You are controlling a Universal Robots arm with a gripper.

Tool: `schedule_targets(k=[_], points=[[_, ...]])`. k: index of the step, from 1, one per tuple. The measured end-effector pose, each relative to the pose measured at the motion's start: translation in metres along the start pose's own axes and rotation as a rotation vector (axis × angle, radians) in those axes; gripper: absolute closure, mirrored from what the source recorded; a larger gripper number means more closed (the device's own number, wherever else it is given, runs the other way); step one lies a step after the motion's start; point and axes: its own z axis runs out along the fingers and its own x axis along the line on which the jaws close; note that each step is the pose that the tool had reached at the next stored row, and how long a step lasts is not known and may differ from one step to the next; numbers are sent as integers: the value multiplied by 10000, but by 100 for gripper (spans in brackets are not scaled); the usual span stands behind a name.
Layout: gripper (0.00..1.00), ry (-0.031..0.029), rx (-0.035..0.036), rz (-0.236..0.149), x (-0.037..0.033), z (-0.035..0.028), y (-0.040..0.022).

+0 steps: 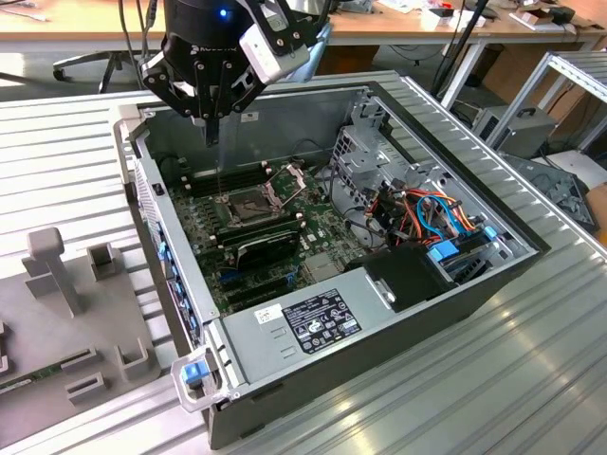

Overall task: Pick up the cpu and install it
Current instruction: 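Reach for the cpu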

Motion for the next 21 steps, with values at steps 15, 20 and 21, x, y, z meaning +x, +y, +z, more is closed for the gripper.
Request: schedule_targets(k=[15, 20, 21], points=[[89, 1, 0, 0, 77, -2, -6], [89, 1, 1, 0, 126, -4, -9], [89, 0, -1, 1, 138, -3, -10]])
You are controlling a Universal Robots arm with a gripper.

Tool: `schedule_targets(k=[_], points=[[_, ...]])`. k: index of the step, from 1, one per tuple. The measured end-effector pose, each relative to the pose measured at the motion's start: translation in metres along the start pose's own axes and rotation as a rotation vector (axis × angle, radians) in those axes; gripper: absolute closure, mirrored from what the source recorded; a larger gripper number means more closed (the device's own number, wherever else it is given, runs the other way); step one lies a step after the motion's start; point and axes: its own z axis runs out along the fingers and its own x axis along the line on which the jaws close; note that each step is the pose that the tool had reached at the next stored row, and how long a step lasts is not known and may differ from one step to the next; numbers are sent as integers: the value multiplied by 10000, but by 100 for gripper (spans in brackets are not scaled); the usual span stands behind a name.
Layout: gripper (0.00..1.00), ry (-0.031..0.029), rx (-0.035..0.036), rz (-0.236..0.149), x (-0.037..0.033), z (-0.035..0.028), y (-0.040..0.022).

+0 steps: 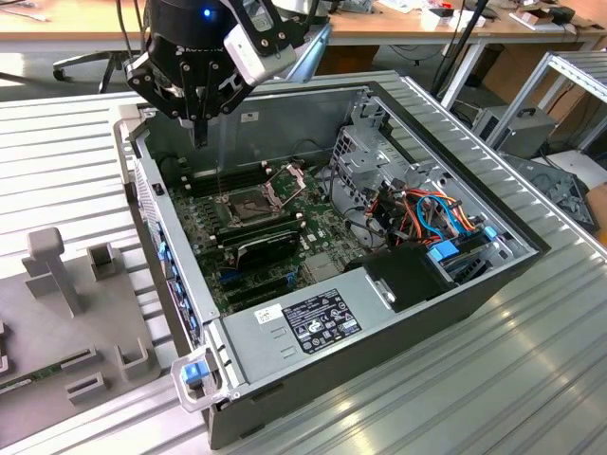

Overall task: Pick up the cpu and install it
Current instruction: 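Reach for the cpu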

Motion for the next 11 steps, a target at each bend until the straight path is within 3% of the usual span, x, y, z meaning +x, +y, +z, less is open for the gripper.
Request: schedule_targets(k=[11], points=[[89, 1, 1, 0, 28, -1, -2]])
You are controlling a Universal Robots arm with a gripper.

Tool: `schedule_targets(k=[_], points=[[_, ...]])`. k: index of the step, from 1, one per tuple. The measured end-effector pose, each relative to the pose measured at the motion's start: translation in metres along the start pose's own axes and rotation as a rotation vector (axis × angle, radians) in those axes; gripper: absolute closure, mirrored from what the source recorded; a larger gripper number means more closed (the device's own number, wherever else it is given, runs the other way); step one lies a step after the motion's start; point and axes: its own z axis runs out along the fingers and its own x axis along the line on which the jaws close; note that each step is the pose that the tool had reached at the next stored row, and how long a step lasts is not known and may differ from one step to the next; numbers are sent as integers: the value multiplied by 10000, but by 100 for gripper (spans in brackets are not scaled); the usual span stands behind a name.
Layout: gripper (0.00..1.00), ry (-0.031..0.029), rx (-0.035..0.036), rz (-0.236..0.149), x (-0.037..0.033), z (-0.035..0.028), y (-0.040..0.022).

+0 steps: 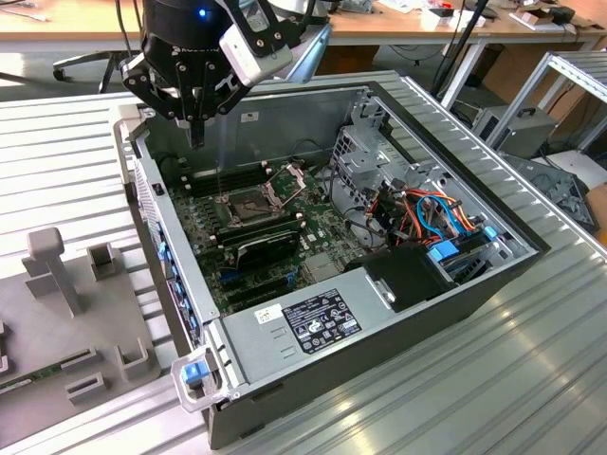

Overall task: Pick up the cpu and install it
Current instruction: 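Reach for the cpu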

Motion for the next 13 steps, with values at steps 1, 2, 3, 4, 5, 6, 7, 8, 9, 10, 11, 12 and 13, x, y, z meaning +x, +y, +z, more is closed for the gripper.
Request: schedule_targets(k=[1, 2, 3, 4, 5, 6, 7, 8, 9, 10, 11, 12, 13], points=[[89, 0, 0, 0, 6, 0, 0], [89, 0, 0, 0, 12, 0, -1], [89, 0, 0, 0, 18, 0, -1], [89, 0, 0, 0, 23, 0, -1], [89, 0, -1, 0, 31, -1, -2], [89, 0, 0, 0, 36, -1, -3], [89, 0, 0, -1, 41, -1, -3], [89, 0, 0, 0, 47, -1, -3], [89, 0, -1, 0, 59, -1, -4], [89, 0, 0, 0, 77, -1, -6], [89, 0, 1, -1, 85, -2, -6], [89, 0, 0, 0, 93, -2, -7], [89, 0, 0, 0, 110, -2, -8]])
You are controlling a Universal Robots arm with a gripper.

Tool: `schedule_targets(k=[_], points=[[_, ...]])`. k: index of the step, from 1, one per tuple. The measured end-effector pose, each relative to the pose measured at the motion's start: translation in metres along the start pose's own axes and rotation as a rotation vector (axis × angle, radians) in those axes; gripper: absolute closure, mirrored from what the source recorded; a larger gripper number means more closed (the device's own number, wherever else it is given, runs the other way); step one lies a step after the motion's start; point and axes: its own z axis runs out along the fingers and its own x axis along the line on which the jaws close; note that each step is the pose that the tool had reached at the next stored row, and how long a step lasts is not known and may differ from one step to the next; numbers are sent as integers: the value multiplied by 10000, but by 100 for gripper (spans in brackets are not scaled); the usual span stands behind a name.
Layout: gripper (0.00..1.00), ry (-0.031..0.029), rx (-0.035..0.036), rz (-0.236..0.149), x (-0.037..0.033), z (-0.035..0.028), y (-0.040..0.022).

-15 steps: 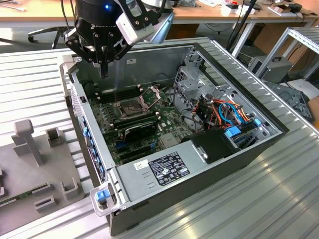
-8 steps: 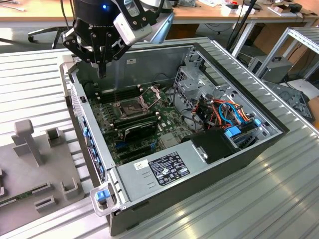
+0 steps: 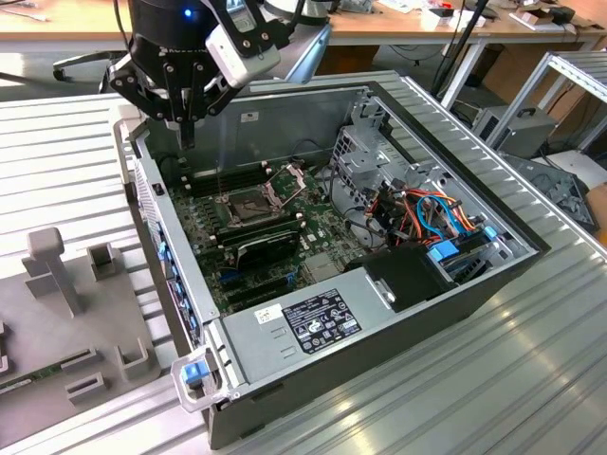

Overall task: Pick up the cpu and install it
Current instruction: 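Reach for the cpu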

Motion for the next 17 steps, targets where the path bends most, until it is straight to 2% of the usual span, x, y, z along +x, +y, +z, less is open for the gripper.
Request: schedule_targets(k=[6, 11, 17], points=[[89, -1, 0, 1, 53, -1, -4], [89, -1, -1, 0, 147, -3, -11], [89, -1, 0, 0, 218, -6, -16]])
